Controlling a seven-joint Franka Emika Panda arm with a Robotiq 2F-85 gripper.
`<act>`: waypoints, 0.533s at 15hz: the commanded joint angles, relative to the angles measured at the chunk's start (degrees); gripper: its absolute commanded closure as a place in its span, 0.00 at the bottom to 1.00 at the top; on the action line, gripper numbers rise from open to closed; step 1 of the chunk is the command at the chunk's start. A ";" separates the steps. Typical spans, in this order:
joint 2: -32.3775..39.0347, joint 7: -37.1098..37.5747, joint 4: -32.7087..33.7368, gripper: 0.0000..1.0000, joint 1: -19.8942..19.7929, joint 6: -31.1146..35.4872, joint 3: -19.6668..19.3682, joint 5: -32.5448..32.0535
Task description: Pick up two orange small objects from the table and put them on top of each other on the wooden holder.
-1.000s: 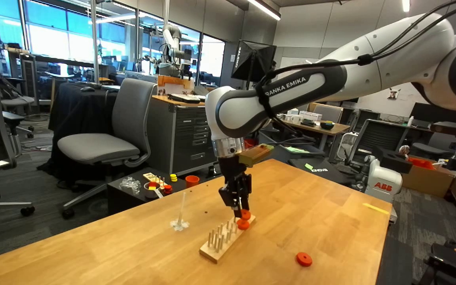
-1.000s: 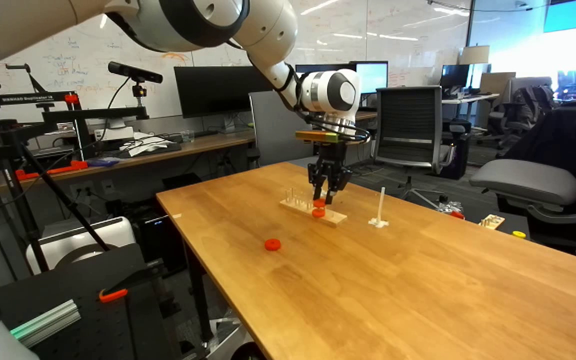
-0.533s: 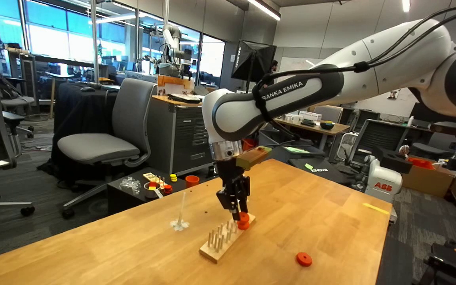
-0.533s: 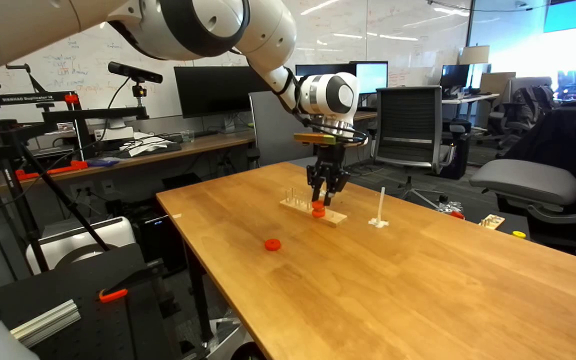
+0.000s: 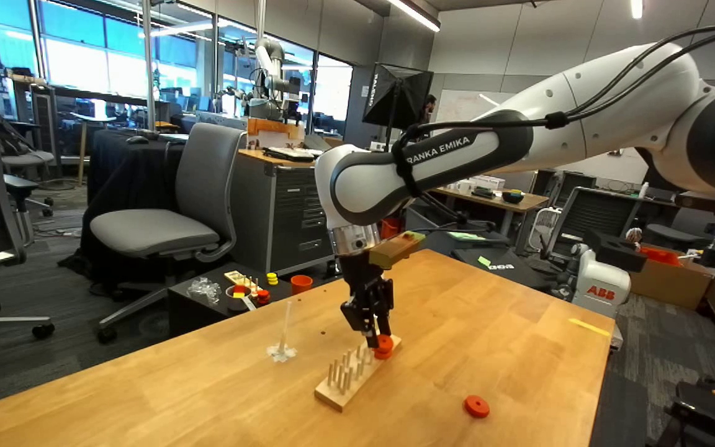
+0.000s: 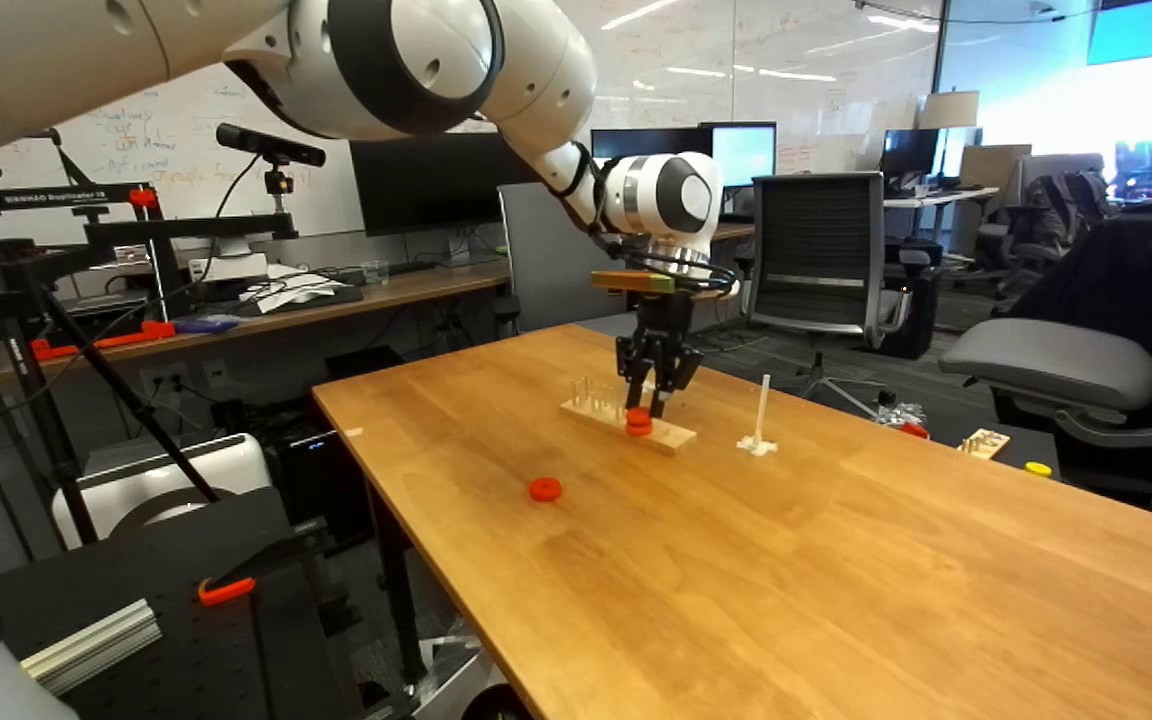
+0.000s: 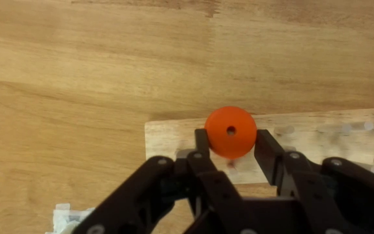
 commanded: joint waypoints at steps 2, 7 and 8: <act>2.96 1.05 5.87 0.84 0.94 -4.17 -1.16 0.27; 4.61 1.49 8.73 0.33 0.89 -8.07 -1.27 0.49; 4.85 1.53 9.20 0.30 0.87 -8.76 -1.25 0.53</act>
